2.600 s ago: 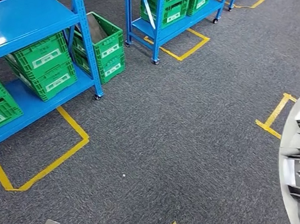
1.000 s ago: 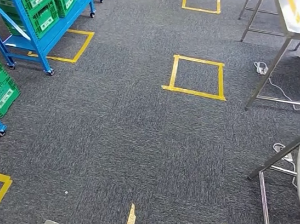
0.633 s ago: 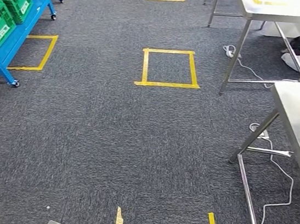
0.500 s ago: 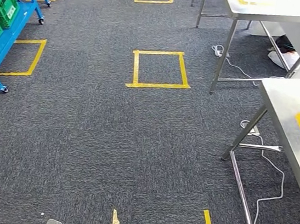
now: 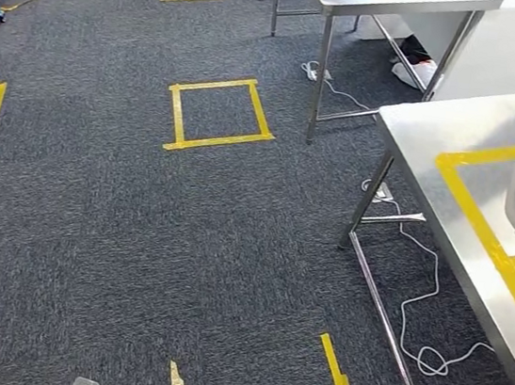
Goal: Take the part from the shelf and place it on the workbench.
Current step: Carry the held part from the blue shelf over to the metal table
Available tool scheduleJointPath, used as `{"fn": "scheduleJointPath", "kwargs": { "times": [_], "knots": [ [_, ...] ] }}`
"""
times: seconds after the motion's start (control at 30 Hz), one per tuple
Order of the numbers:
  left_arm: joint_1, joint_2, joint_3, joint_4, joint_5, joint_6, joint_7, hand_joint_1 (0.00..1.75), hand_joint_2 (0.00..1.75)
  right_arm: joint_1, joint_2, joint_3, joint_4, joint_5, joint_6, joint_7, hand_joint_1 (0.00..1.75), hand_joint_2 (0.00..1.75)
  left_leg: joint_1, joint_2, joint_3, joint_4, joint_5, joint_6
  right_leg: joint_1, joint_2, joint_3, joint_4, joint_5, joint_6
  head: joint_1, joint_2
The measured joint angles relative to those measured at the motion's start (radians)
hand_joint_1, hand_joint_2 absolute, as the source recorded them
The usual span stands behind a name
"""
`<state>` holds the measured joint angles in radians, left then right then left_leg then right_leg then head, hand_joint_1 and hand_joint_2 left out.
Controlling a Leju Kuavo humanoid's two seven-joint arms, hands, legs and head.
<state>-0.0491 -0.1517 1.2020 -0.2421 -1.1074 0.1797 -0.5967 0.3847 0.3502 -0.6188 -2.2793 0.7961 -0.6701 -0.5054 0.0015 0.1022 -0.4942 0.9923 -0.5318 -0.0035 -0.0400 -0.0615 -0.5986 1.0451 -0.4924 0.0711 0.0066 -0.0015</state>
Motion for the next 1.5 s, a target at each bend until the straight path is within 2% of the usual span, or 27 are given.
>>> {"fn": "scheduleJointPath", "kwargs": {
  "times": [0.1,0.17,0.23,0.3,0.33,0.37,0.4,0.47,0.53,0.6,0.63,0.67,0.73,0.8,0.83,0.87,0.97,1.03,1.1,1.13,1.2,1.27,1.33,1.37,1.4,1.43,1.5],
  "knots": [
    [-0.003,-0.003,0.003,-0.001,-0.002,0.000,0.000,0.00,1.75,0.001,0.000,-0.007,0.001,0.009,0.000,-0.001,1.75,1.75,0.004,0.015,0.008,0.009,-0.010,-0.011,0.007,0.024,0.001,0.001,-0.008,-0.039,-0.011,0.000],
    [-0.005,-0.005,0.003,-0.001,-0.002,0.000,0.000,0.00,1.75,0.001,0.000,-0.009,0.000,0.015,0.000,0.000,1.75,1.75,0.011,-0.017,-0.002,0.046,-0.042,-0.015,0.010,0.043,0.001,0.002,-0.007,-0.052,-0.014,0.000],
    [-0.005,-0.006,0.003,-0.001,-0.002,0.000,0.000,0.00,1.75,-0.002,0.000,-0.009,-0.001,0.021,0.000,0.001,1.75,1.75,0.011,-0.069,-0.054,0.162,-0.104,-0.010,0.015,0.062,0.002,0.001,-0.007,-0.062,-0.018,0.000],
    [-0.001,-0.007,0.004,-0.001,-0.004,0.000,0.000,0.00,1.75,-0.003,0.000,-0.009,0.000,0.030,0.000,0.001,1.75,1.75,0.005,-0.089,-0.121,0.289,-0.143,0.001,0.024,0.089,0.002,0.001,-0.006,-0.069,-0.019,0.000],
    [0.001,-0.007,0.004,-0.001,-0.004,0.000,0.000,0.00,1.75,-0.003,0.000,-0.009,0.000,0.035,0.000,0.001,1.75,1.75,-0.001,-0.093,-0.138,0.311,-0.135,0.010,0.028,0.104,0.002,0.001,-0.006,-0.072,-0.019,0.000],
    [0.003,-0.007,0.004,-0.001,-0.004,0.000,0.000,0.00,1.75,-0.003,0.000,-0.009,0.000,0.039,0.000,0.002,1.75,1.75,-0.008,-0.098,-0.139,0.294,-0.108,0.019,0.030,0.119,0.003,0.001,-0.006,-0.074,-0.019,0.000],
    [0.003,-0.006,0.004,-0.001,-0.005,0.000,0.000,0.00,1.75,-0.002,0.000,-0.009,0.000,0.044,0.000,0.002,1.75,1.75,-0.017,-0.107,-0.123,0.240,-0.066,0.030,0.032,0.133,0.003,0.001,-0.005,-0.075,-0.019,0.000],
    [0.003,-0.002,0.005,-0.001,-0.005,0.001,0.000,0.00,1.75,0.000,0.001,-0.007,0.000,0.055,0.000,0.004,1.75,1.75,-0.031,-0.161,-0.078,0.110,0.005,0.055,0.030,0.159,0.002,0.001,-0.002,-0.077,-0.018,0.000],
    [0.004,0.004,0.009,-0.001,-0.006,0.002,0.000,0.00,1.75,0.003,0.001,-0.004,0.003,0.067,0.000,0.005,1.75,1.75,-0.038,-0.199,-0.054,0.044,0.024,0.071,0.023,0.183,-0.005,-0.001,0.003,-0.072,-0.022,0.000],
    [0.002,0.005,0.012,-0.001,-0.006,0.003,-0.001,0.00,1.75,0.015,0.002,0.000,0.006,0.083,0.000,0.010,1.75,1.75,-0.036,-0.184,-0.045,0.019,0.029,0.074,0.019,0.204,-0.013,-0.007,0.010,-0.061,-0.026,0.000],
    [0.000,0.004,0.013,-0.001,-0.006,0.003,-0.001,0.00,1.75,0.024,0.002,0.004,0.007,0.093,0.000,0.014,1.75,1.75,-0.033,-0.170,-0.037,0.001,0.036,0.072,0.022,0.195,-0.018,-0.008,0.009,-0.057,-0.026,0.000],
    [-0.001,0.003,0.013,-0.001,-0.006,0.003,-0.002,0.00,1.75,0.030,0.002,0.009,0.008,0.105,0.000,0.018,1.75,1.75,-0.029,-0.156,-0.029,-0.018,0.045,0.069,0.025,0.172,-0.027,0.005,-0.002,-0.054,-0.024,0.000],
    [0.000,-0.001,0.015,-0.001,-0.007,0.002,-0.003,0.00,1.75,0.036,0.003,0.024,0.012,0.127,0.000,0.020,1.75,1.75,-0.025,-0.124,-0.019,-0.042,0.055,0.062,0.030,0.107,-0.066,0.084,-0.055,-0.049,-0.021,0.000],
    [0.004,-0.005,0.018,-0.001,-0.009,0.001,-0.003,0.00,1.75,0.044,0.003,0.041,0.018,0.148,0.000,0.019,1.75,1.75,-0.022,-0.090,-0.019,-0.042,0.052,0.057,0.025,0.077,-0.114,0.192,-0.106,-0.038,-0.019,0.000],
    [0.005,-0.006,0.019,-0.001,-0.009,0.001,-0.003,0.00,1.75,0.052,0.003,0.049,0.021,0.157,0.000,0.019,1.75,1.75,-0.019,-0.074,-0.019,-0.040,0.049,0.053,0.020,0.070,-0.123,0.217,-0.109,-0.031,-0.019,0.000],
    [0.005,-0.008,0.020,-0.001,-0.009,0.001,-0.003,0.00,1.75,0.061,0.003,0.056,0.024,0.162,0.000,0.020,1.75,1.75,-0.014,-0.059,-0.018,-0.037,0.045,0.048,0.015,0.064,-0.113,0.205,-0.094,-0.023,-0.020,0.000],
    [0.003,-0.006,0.020,-0.001,-0.002,0.003,-0.005,0.00,1.75,0.095,0.003,0.073,0.030,0.155,0.000,0.019,1.75,1.75,-0.001,-0.027,-0.018,-0.012,0.024,0.022,0.003,0.018,-0.010,0.036,-0.022,0.005,-0.017,0.000],
    [0.003,-0.004,0.020,-0.001,0.001,0.004,-0.005,0.00,1.75,0.105,0.003,0.082,0.034,0.153,0.000,0.014,1.75,1.75,-0.002,-0.012,-0.017,0.006,0.010,0.007,0.005,0.005,0.022,-0.013,-0.017,-0.007,-0.017,0.000],
    [0.000,-0.005,0.020,-0.001,0.001,0.004,-0.005,0.00,1.75,0.108,0.003,0.087,0.041,0.161,0.000,0.010,1.75,1.75,-0.003,0.003,-0.013,0.012,0.004,0.000,0.008,0.025,0.020,-0.007,-0.020,-0.034,-0.020,0.000],
    [-0.002,-0.006,0.020,-0.001,0.001,0.004,-0.005,0.00,1.75,0.110,0.003,0.090,0.043,0.169,0.000,0.011,1.75,1.75,0.000,0.001,-0.011,0.016,-0.001,-0.003,0.009,0.034,0.019,-0.006,-0.019,-0.041,-0.021,0.000],
    [-0.005,-0.006,0.020,-0.001,0.002,0.003,-0.005,0.00,1.75,0.116,0.004,0.101,0.047,0.199,0.000,0.022,1.75,1.75,0.006,-0.032,-0.028,0.063,-0.039,-0.008,0.008,0.052,0.018,-0.007,-0.017,-0.052,-0.024,0.000],
    [-0.003,-0.006,0.020,-0.001,0.005,0.003,-0.005,0.00,1.75,0.126,0.004,0.121,0.056,0.237,0.000,0.034,1.75,1.75,0.007,-0.076,-0.084,0.189,-0.104,-0.007,0.012,0.072,0.018,-0.008,-0.016,-0.059,-0.026,0.000],
    [0.002,-0.006,0.020,-0.001,0.008,0.001,-0.006,0.00,1.75,0.139,0.005,0.143,0.073,0.273,0.000,0.039,1.75,1.75,0.004,-0.091,-0.142,0.301,-0.135,0.001,0.018,0.097,0.018,-0.008,-0.016,-0.063,-0.026,0.000],
    [0.003,-0.006,0.020,-0.001,0.008,0.000,-0.006,0.00,1.75,0.147,0.005,0.154,0.084,0.294,0.001,0.039,1.75,1.75,0.000,-0.094,-0.152,0.309,-0.120,0.009,0.021,0.111,0.019,-0.007,-0.016,-0.064,-0.025,0.000],
    [0.004,-0.006,0.020,-0.001,0.008,-0.001,-0.007,0.00,1.75,0.154,0.005,0.164,0.097,0.317,0.003,0.039,1.75,1.75,-0.005,-0.100,-0.144,0.275,-0.086,0.020,0.023,0.125,0.019,-0.008,-0.016,-0.065,-0.025,0.000],
    [0.004,-0.005,0.020,-0.001,0.008,-0.003,-0.008,0.00,1.75,0.161,0.005,0.174,0.112,0.348,0.012,0.039,1.75,1.75,-0.013,-0.114,-0.123,0.210,-0.041,0.032,0.025,0.140,0.020,-0.008,-0.015,-0.066,-0.025,0.000],
    [0.005,-0.001,0.021,-0.001,0.006,-0.007,-0.010,0.00,1.75,0.171,0.004,0.190,0.142,0.421,0.054,0.049,1.75,1.75,-0.022,-0.160,-0.077,0.089,0.020,0.054,0.024,0.165,0.019,-0.009,-0.013,-0.066,-0.024,0.000]
  ]
}}
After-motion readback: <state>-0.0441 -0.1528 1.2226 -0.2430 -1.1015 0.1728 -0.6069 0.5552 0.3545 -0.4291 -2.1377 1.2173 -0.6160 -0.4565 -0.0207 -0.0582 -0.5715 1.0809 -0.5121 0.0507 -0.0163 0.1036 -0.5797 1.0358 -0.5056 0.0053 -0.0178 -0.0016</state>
